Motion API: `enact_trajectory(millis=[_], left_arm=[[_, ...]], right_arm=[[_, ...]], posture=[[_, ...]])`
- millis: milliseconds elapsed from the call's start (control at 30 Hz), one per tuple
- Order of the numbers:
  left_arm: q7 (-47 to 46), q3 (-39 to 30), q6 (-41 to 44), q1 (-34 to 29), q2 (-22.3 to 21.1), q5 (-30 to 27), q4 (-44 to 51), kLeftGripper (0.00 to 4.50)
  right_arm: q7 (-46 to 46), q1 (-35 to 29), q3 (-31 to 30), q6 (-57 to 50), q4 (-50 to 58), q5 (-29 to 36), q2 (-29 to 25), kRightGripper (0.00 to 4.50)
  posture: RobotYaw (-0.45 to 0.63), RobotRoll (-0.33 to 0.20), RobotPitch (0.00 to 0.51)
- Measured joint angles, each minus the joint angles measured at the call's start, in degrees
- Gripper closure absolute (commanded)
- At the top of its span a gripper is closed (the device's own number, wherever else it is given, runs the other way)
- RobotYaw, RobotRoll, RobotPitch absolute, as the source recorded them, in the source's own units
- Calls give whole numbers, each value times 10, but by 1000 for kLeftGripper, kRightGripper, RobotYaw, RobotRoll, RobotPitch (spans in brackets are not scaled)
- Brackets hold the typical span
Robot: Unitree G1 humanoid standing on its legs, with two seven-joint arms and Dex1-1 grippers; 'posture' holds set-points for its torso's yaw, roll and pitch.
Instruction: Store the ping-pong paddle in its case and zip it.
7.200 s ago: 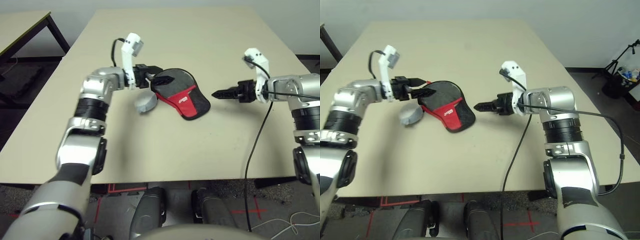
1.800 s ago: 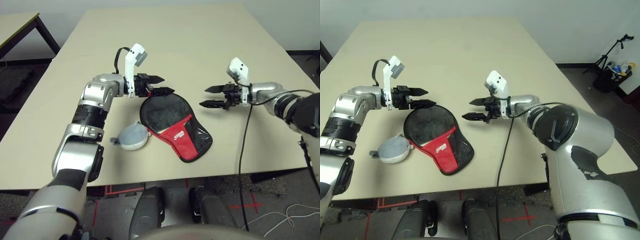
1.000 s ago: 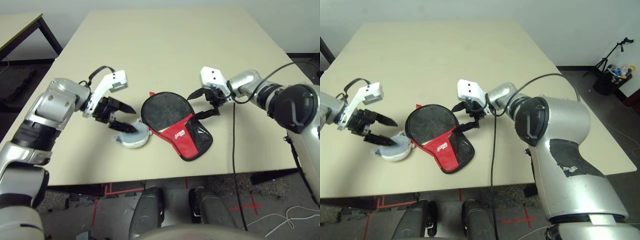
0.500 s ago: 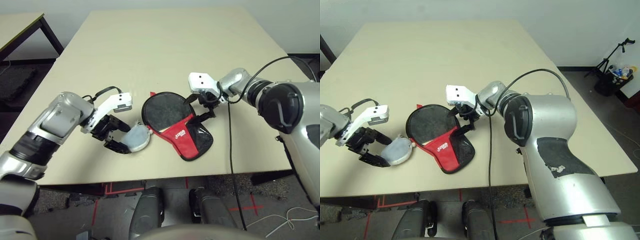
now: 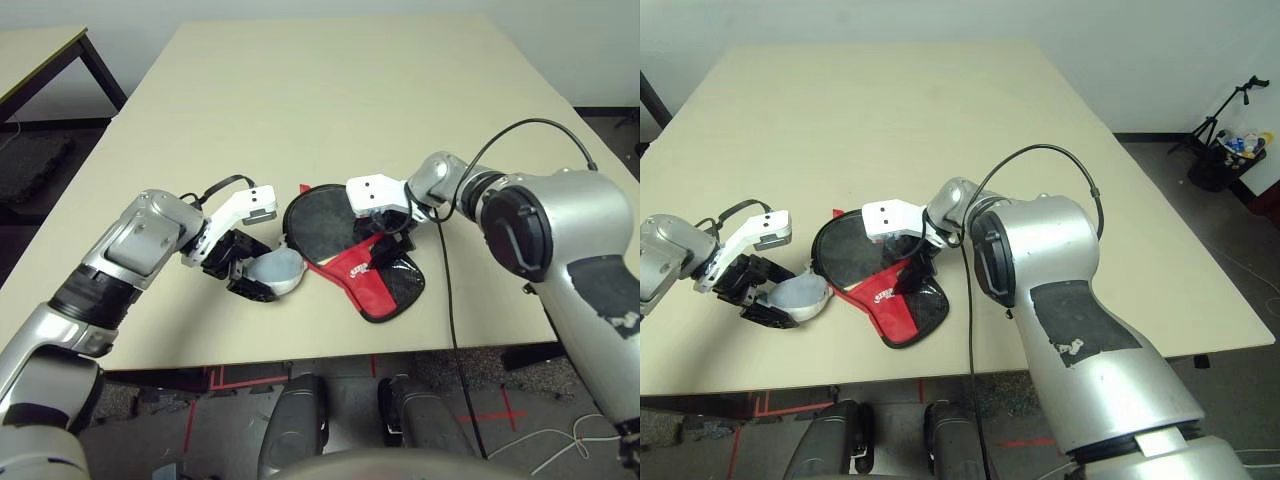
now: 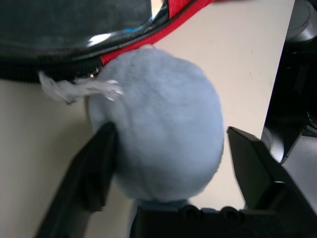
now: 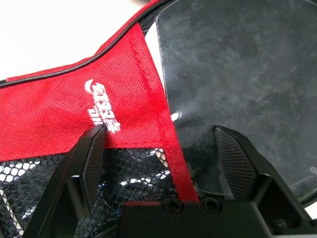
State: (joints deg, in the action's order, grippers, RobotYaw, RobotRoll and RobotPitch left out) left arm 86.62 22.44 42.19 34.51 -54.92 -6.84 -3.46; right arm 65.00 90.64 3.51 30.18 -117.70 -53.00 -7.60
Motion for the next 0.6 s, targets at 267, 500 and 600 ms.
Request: enact_trajectory(millis=[267,500,600], left_arm=[[-66,-2,-19,52,36,32,-120,3625],[-142,2,-126,148,110,89,-345,4342],[-180,2,-181,197,154,116,-452,4343]], right_arm=[[-7,-6,-16,4,0,2,3,0],[-16,-9,-25,4,1,5,2,0],[-20,-11,-29,-1,1,7,3,0]], posture=[[120,0,135],[120,0,138],[120,0,140]])
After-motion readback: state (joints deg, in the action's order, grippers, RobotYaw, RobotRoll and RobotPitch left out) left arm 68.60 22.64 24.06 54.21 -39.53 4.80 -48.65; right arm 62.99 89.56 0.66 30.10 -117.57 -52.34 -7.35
